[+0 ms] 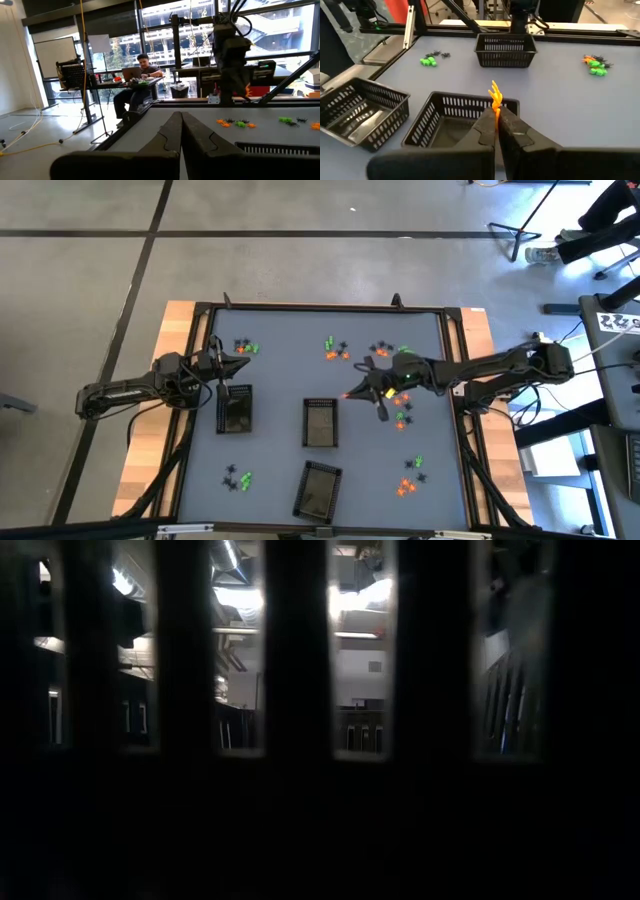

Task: Sort Halloween decoration
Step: Put the orange spider toy into the top right black basket, then put the green toy skeleton into the bottom black basket

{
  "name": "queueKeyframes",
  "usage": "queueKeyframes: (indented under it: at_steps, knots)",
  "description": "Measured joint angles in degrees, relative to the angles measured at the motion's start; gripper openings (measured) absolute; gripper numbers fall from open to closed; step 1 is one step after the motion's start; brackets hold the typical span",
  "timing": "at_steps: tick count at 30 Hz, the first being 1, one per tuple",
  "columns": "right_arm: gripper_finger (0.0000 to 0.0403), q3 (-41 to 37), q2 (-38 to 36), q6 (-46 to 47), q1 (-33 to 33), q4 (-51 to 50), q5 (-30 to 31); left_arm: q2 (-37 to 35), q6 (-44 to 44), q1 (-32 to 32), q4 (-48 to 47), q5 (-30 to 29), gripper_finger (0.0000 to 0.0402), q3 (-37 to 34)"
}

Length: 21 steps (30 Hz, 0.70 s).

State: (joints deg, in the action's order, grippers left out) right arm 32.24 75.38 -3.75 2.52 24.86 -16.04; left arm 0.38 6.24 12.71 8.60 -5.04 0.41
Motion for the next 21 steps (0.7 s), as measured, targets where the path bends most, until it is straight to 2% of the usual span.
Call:
queueKeyframes:
  at_steps: [10, 13, 16, 21]
  knots:
    - [0.0008, 8.40, 14.73, -0.87, -1.02, -1.39, 0.27, 0.00, 0.00, 0.00, -0.04, 0.00, 0.0000, 0.02]
    - [0.0019, 11.11, 17.83, -0.93, -1.02, -2.40, -2.58, -0.01, 0.00, 0.02, 0.00, -0.01, 0.0000, 0.01]
    - [0.0056, 13.67, 19.71, -1.03, -1.07, -4.66, -4.52, -0.02, 0.00, 0.00, -0.01, 0.00, 0.0000, 0.01]
    - [0.0146, 15.86, 20.65, -1.09, -1.04, -8.47, -4.08, 0.00, 0.00, 0.00, -0.01, -0.02, 0.0000, 0.00]
